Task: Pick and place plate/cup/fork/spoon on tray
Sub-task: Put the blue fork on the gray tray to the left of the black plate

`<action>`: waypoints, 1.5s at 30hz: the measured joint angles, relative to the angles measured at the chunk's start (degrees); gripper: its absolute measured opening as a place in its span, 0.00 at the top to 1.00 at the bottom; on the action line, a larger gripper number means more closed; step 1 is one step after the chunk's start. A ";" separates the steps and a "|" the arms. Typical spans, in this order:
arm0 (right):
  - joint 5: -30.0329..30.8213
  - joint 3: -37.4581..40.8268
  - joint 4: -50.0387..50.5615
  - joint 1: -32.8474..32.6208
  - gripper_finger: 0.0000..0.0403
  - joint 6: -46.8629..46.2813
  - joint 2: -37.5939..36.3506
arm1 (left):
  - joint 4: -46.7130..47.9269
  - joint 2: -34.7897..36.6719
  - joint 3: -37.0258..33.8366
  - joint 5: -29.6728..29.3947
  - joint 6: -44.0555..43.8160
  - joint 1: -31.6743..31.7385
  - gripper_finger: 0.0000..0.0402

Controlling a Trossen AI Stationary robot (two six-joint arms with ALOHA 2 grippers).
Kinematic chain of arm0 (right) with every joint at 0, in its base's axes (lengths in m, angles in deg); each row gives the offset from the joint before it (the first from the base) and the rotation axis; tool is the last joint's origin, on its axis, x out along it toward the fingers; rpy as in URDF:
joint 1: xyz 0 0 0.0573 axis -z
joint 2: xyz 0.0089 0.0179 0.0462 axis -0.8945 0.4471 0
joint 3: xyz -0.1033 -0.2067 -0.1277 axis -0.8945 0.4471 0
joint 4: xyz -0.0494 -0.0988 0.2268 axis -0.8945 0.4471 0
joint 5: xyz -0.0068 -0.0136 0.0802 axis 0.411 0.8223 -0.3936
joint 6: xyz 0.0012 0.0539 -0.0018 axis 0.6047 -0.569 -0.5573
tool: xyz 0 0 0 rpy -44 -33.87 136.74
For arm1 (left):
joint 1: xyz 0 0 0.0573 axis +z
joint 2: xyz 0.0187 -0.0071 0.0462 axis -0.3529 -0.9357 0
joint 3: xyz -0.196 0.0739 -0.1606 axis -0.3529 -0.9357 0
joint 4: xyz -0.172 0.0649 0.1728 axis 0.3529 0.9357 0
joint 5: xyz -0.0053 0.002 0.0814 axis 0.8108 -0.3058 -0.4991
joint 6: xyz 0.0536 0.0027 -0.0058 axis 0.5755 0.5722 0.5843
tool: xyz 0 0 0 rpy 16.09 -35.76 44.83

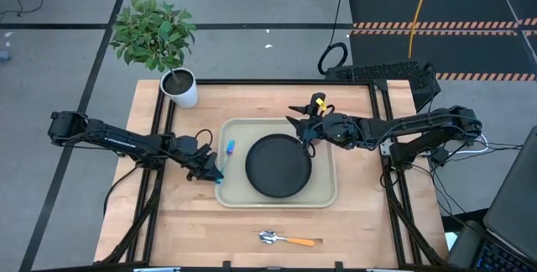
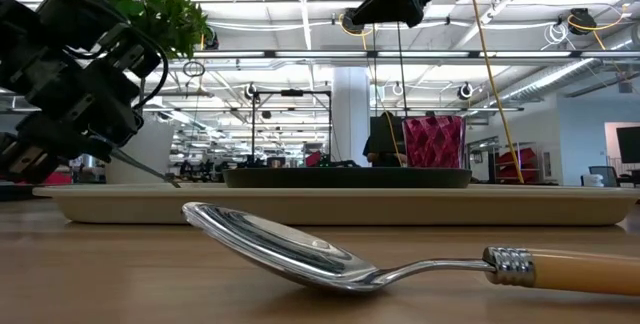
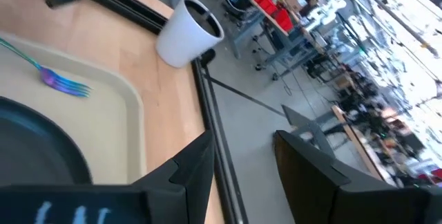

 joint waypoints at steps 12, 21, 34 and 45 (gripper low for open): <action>0.85 0.05 0.31 -0.13 0.63 -1.23 -2.64 | -2.96 0.00 0.00 -0.54 -0.72 0.00 0.57; 0.79 1.36 0.00 -0.15 0.63 -1.36 -3.79 | 4.91 0.00 0.00 -2.43 2.22 0.34 0.57; 0.61 1.44 -0.08 -0.52 0.63 -2.41 -4.96 | 0.42 -0.02 0.00 -4.03 3.10 0.22 0.57; 0.55 1.44 -0.82 -0.92 0.63 -2.02 -4.94 | 0.39 -0.02 0.00 -3.98 3.17 -4.09 0.57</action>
